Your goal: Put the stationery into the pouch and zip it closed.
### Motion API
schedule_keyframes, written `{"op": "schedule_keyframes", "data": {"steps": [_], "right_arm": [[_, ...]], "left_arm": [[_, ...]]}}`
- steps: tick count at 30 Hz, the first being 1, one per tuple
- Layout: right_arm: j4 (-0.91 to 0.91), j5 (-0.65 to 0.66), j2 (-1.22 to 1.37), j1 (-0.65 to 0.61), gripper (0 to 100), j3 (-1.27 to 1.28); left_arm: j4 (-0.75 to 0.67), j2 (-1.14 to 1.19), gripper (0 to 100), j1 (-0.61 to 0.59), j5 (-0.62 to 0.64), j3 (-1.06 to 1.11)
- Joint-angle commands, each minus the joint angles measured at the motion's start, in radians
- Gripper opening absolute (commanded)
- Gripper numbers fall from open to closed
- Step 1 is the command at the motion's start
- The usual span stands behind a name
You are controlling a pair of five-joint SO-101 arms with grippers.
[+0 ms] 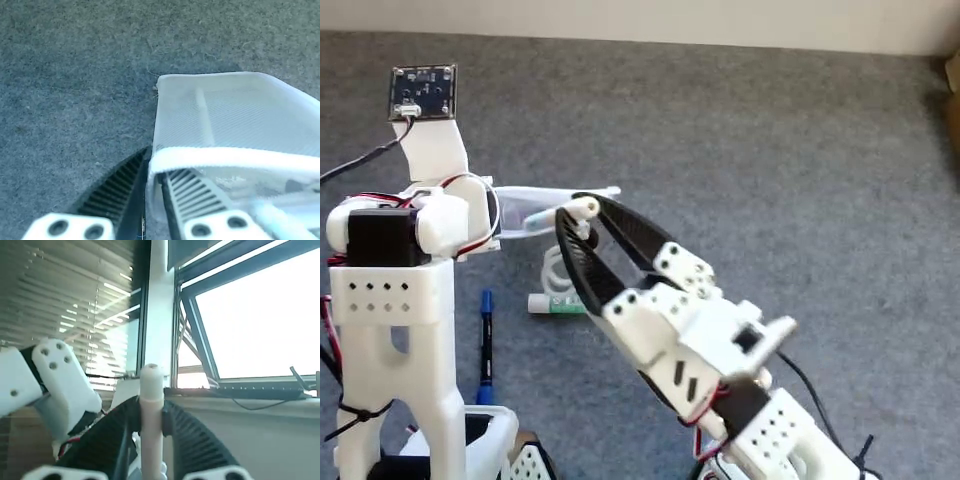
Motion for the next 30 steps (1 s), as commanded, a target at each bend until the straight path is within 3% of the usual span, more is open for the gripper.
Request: {"op": "schedule_keyframes", "data": {"steps": [1, 6, 16, 23, 30], "right_arm": [[-0.027, 0.005, 0.053, 0.012, 0.4, -0.013], [-0.012, 0.140, 0.084, 0.008, 0.4, -0.031], [0.433, 0.189, 0.214, 0.012, 0.4, -0.329], [0.483, 0.370, 0.360, 0.010, 0.4, -0.407], [0.483, 0.381, 0.401, 0.012, 2.2, -0.410]], "left_arm": [[0.009, 0.002, 1, 0.010, -0.008, -0.007], [0.008, 0.002, 1, 0.010, -0.008, -0.005], [0.006, 0.002, 1, 0.008, -0.008, -0.005], [0.009, 0.002, 1, 0.008, -0.008, -0.005], [0.009, 0.002, 1, 0.008, -0.008, -0.005]]}}
